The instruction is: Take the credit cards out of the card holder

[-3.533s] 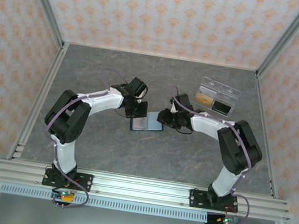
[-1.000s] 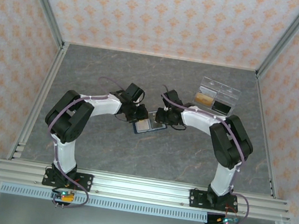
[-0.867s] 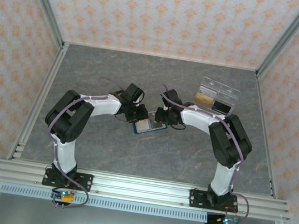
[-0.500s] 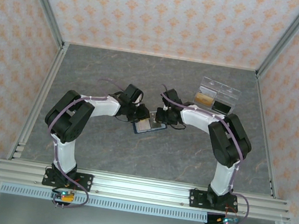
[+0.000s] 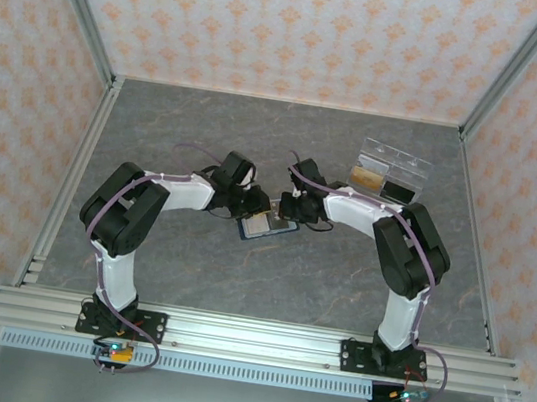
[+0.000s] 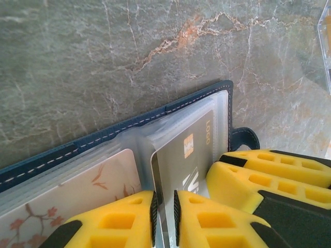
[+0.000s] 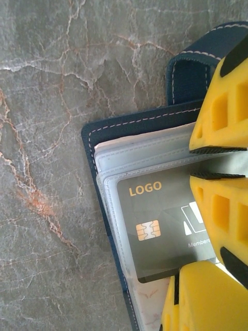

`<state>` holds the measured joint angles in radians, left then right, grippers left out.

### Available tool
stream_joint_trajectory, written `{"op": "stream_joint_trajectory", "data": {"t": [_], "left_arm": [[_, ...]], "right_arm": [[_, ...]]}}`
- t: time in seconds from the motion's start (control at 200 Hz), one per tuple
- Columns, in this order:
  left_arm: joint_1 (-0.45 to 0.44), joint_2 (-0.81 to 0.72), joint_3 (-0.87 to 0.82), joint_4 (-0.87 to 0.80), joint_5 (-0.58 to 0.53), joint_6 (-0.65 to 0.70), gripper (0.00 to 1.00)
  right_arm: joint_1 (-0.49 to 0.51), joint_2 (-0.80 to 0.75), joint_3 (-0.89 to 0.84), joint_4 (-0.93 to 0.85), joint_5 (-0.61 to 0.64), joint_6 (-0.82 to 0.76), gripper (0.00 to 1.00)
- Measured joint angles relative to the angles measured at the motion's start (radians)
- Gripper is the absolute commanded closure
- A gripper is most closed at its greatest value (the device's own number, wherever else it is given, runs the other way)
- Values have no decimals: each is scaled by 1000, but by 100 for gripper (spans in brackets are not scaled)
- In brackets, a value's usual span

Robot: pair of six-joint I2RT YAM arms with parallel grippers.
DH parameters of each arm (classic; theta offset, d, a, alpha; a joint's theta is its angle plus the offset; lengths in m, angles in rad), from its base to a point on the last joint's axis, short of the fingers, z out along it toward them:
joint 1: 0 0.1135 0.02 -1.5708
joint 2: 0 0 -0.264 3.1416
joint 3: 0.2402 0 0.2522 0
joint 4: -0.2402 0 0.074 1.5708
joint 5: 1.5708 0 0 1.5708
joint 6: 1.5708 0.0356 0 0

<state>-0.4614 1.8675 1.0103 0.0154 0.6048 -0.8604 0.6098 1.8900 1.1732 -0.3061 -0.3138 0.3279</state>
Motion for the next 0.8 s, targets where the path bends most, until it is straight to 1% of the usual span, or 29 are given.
{"op": "stream_joint_trajectory", "data": {"t": [0.29,0.53,0.801], "left_arm": [[7,0,-19,29,24,0,83],[19,0,-37,69,49,-3,88],[31,-1,-66,115,71,-5,91]], "right_arm": [[0,4,5,-4,0,0,81],[0,13,19,-14,0,0,82],[0,23,36,-32,3,0,82]]}}
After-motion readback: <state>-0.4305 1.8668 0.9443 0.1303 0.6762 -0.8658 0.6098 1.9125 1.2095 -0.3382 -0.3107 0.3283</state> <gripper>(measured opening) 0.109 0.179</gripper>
